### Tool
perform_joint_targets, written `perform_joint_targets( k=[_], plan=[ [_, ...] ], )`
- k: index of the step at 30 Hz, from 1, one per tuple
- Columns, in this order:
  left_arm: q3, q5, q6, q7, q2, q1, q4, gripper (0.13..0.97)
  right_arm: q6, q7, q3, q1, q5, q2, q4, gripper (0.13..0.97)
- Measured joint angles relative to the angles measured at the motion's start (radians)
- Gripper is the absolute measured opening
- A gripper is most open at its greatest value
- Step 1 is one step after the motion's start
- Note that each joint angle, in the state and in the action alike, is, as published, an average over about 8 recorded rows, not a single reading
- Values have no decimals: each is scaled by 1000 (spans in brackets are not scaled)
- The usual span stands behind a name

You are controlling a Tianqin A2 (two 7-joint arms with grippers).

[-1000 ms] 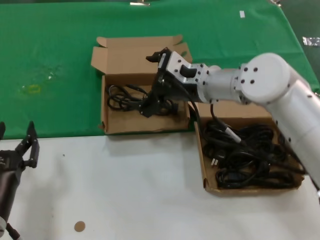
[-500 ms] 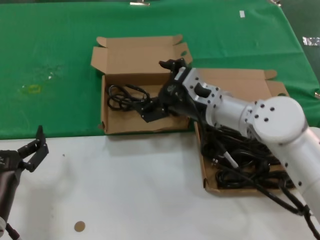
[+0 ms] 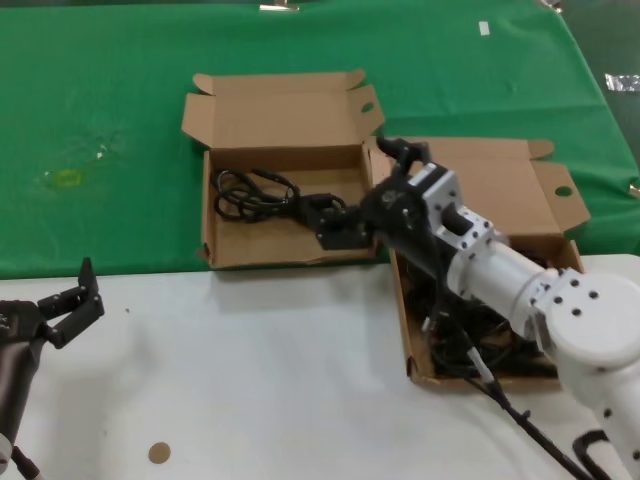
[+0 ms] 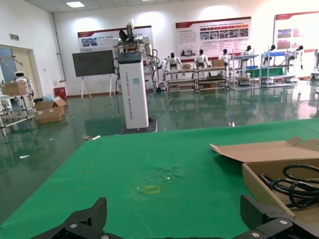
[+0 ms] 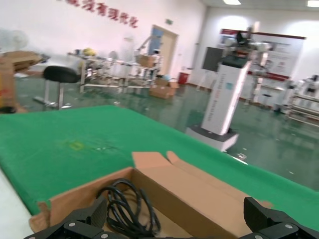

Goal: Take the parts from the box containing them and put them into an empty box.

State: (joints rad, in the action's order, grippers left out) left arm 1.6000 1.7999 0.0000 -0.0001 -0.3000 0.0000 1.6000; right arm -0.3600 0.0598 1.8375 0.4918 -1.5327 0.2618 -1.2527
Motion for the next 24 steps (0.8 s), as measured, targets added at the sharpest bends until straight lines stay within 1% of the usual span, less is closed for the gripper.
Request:
perform_joint_targets(
  k=[1, 9, 24],
  plan=[
    [0, 0, 0, 0, 0, 0, 0, 875, 12, -2, -8, -16, -9, 1, -12, 966],
    [0, 0, 0, 0, 0, 0, 0, 953, 108, -18, -71, -147, -80, 11, -104, 966],
    [0, 0, 0, 0, 0, 0, 0, 966, 283, -47, -187, -389, -210, 30, -273, 966]
  ],
)
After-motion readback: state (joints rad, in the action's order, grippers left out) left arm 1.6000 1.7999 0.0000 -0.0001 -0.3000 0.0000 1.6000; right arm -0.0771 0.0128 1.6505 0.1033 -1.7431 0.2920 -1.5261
